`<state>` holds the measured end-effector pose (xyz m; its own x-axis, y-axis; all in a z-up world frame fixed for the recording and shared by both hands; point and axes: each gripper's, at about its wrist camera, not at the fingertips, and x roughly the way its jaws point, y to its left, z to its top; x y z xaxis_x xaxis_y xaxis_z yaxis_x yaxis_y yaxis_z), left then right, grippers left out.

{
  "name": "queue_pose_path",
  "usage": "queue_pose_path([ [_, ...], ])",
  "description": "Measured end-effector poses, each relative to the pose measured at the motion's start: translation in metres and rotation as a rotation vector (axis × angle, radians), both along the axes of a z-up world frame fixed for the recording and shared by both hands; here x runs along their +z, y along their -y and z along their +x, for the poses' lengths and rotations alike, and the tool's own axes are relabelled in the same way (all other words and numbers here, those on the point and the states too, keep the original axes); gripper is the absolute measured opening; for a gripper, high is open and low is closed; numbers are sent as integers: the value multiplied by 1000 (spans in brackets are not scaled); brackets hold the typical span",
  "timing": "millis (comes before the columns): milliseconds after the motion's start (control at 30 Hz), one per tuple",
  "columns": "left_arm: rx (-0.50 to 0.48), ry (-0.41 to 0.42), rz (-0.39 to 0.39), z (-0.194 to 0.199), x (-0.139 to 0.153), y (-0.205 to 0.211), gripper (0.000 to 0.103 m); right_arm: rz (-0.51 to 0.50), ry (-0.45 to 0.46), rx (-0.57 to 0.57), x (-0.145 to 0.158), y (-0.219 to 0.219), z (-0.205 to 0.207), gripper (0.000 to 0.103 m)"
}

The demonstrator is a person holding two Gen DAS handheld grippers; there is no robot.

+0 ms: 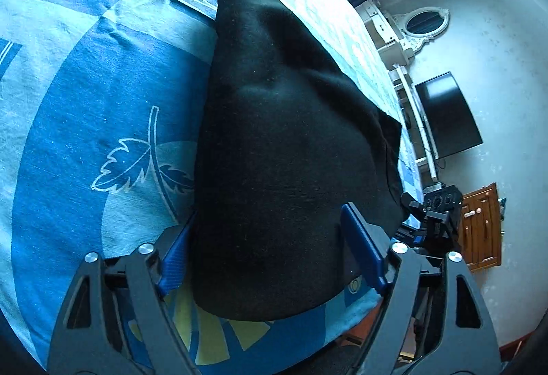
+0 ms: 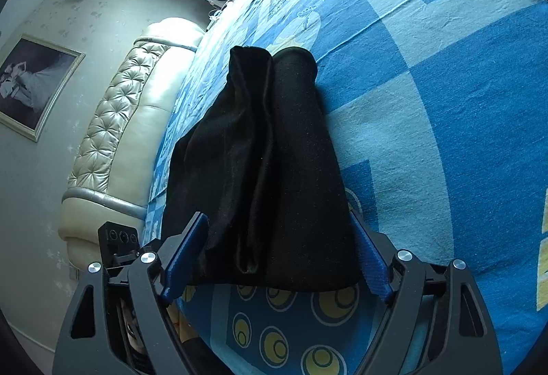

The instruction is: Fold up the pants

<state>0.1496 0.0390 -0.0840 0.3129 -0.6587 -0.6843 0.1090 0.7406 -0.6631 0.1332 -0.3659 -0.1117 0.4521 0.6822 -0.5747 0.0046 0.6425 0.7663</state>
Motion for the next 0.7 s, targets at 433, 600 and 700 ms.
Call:
queue_pose_path([
  [433,24,97,213,-10,40,15,35,41,13,-6,15,-1,-12,42],
  [600,25,106,225,-19,40,0,35,55,0,13,11,-8,-18,42],
  [700,24,105,229,-23,39,-1,35,59,0,20,10,-13,-21,42],
])
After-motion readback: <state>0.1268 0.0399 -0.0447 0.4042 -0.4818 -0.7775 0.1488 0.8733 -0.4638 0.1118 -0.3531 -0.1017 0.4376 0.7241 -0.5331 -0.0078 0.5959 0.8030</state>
